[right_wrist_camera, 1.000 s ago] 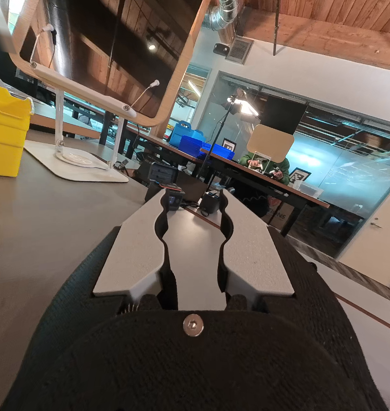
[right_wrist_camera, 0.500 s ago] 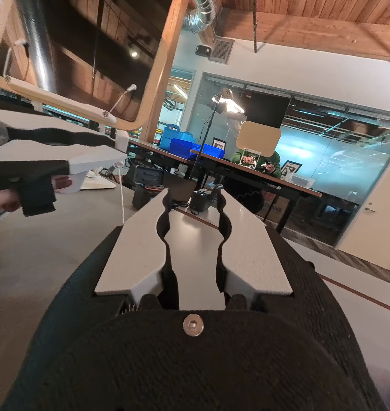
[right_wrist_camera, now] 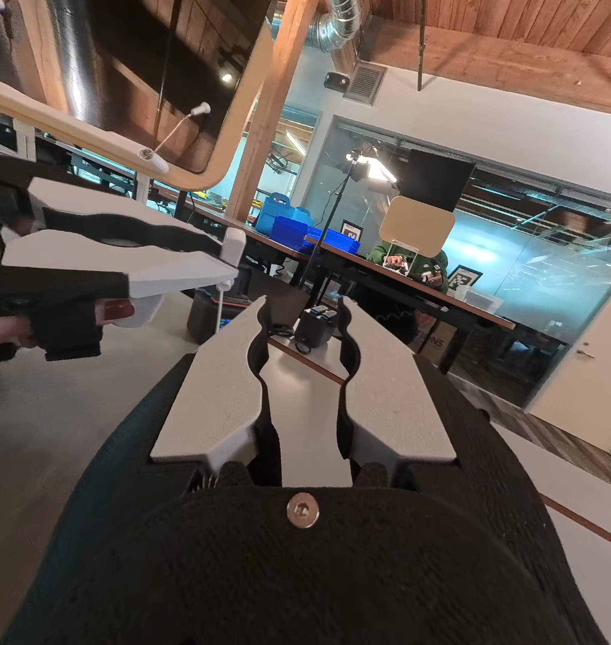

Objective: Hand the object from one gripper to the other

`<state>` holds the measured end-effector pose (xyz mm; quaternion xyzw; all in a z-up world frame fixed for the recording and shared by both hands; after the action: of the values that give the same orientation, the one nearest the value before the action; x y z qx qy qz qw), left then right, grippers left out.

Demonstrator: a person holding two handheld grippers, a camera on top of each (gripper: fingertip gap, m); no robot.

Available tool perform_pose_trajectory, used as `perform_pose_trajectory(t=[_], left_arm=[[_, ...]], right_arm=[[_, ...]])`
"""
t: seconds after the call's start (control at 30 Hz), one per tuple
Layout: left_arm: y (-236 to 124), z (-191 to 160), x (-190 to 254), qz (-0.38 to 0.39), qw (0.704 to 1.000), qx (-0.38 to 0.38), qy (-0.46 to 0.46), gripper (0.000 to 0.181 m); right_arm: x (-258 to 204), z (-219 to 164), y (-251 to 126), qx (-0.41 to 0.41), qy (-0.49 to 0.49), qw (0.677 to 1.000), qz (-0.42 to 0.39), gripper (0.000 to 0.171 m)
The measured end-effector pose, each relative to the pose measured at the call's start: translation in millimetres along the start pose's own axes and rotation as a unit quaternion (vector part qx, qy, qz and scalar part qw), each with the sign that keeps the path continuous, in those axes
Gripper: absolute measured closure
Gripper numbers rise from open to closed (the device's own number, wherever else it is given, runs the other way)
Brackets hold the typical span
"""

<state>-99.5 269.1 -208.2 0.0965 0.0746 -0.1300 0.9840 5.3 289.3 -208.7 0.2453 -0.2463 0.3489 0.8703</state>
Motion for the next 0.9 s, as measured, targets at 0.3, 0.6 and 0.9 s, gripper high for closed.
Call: perform_pose_trajectory(t=[0.3,0.6,0.9], left_arm=[[-8,6,8,-0.037,0.999,0.027,-0.024,0.17],[-26,11,-7,-0.047,0.99,0.051,-0.121,0.17],[-33,15,-2,-0.08,0.984,0.061,-0.145,0.17]], right_arm=[[-13,20,-17,0.042,-0.027,0.998,0.029,0.134],[-20,36,-37,0.067,-0.021,0.997,0.04,0.134],[-38,39,-37,0.071,-0.001,0.992,0.109,0.134]])
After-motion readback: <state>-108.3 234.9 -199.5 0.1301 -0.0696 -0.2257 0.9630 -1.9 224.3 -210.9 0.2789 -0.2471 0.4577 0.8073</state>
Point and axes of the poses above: each gripper's, where its closed fingertips meet, y out along the fingers, z out of its top, x = y × z across the jaws, the point moved 5 cm from there along -y, back along the fingers, and after that the axes turned 15 degrees about -y, right-handed, at the moved point
